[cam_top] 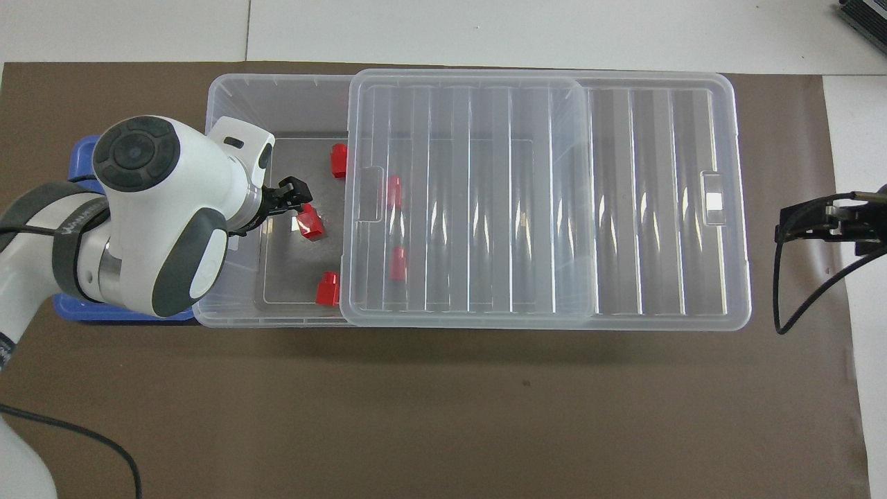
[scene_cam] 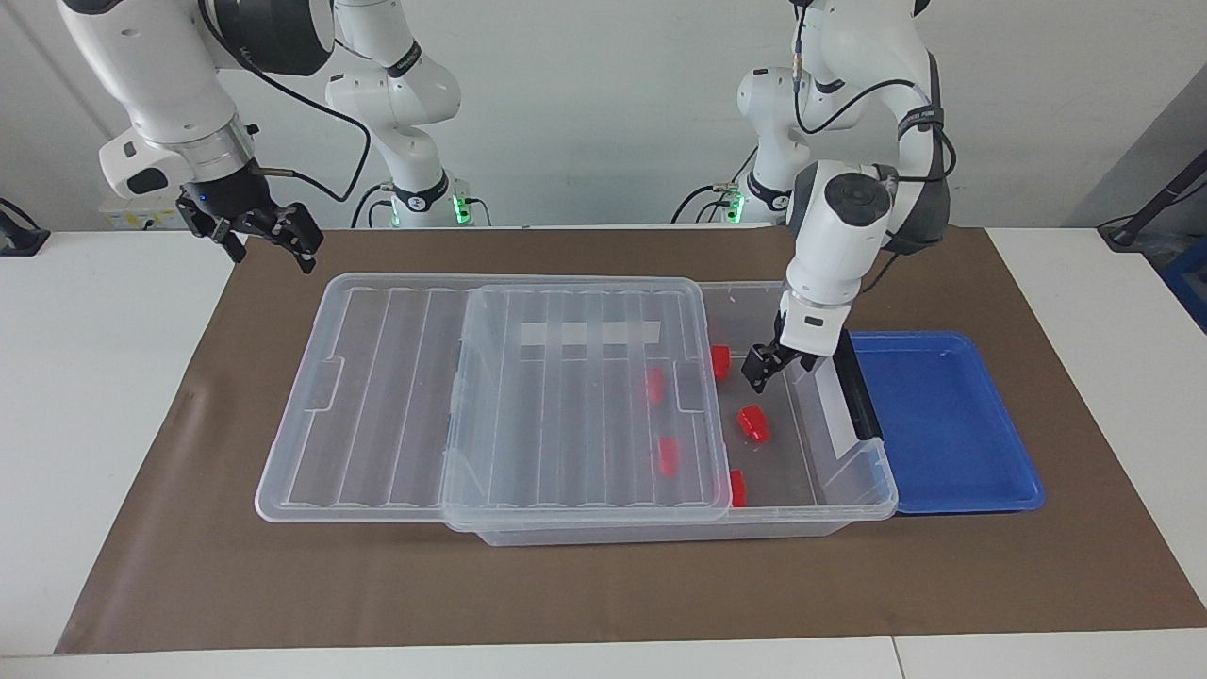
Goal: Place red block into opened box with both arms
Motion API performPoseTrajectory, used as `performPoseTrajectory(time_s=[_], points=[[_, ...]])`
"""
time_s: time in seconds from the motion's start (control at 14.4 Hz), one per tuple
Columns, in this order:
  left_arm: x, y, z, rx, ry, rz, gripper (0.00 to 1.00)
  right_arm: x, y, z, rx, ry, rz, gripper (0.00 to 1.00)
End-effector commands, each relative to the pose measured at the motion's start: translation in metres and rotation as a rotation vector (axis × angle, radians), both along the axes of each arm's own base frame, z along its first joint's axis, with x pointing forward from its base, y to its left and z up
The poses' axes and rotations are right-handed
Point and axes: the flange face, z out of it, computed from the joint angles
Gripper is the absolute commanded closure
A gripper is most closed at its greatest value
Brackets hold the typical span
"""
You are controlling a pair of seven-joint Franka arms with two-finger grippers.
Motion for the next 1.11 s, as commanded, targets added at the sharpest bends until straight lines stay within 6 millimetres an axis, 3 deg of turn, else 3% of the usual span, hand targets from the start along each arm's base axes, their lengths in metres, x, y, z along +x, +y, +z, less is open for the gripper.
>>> performPoseTrajectory(time_s=[0.0, 0.14, 0.35, 0.49, 0.62, 0.69, 0.83, 0.97, 1.04], points=[[0.005, 0.013, 0.045, 0.034, 0.027, 0.031, 0.0, -0.008, 0.003, 0.002, 0.043, 0.003, 0.042, 0.0], [0.009, 0.043, 0.074, 0.044, 0.038, 0.003, 0.0, -0.008, 0.003, 0.002, 0.044, 0.002, 0.076, 0.0], [-0.002, 0.103, 0.118, 0.049, 0.016, -0.075, 0.0, -0.007, 0.003, 0.001, 0.042, 0.0, 0.081, 0.0], [-0.003, 0.116, 0.124, 0.057, 0.016, -0.115, 0.0, -0.007, 0.004, 0.003, 0.043, -0.009, 0.084, 0.0], [-0.012, 0.146, 0.15, 0.09, -0.001, -0.163, 0.0, -0.005, 0.002, 0.003, 0.041, -0.015, 0.081, 0.0], [-0.017, 0.162, 0.156, 0.097, 0.009, -0.204, 0.0, -0.005, 0.0, 0.002, 0.041, -0.018, 0.087, 0.11], [-0.023, 0.191, 0.153, 0.101, 0.021, -0.269, 0.0, 0.001, -0.012, -0.002, 0.027, -0.053, 0.178, 1.0], [-0.03, 0.215, 0.143, 0.095, 0.032, -0.289, 0.0, 0.007, -0.027, -0.012, 0.017, -0.087, 0.192, 1.0], [-0.031, 0.217, 0.139, 0.095, 0.033, -0.292, 0.0, 0.011, -0.035, -0.022, 0.01, -0.115, 0.191, 1.0]])
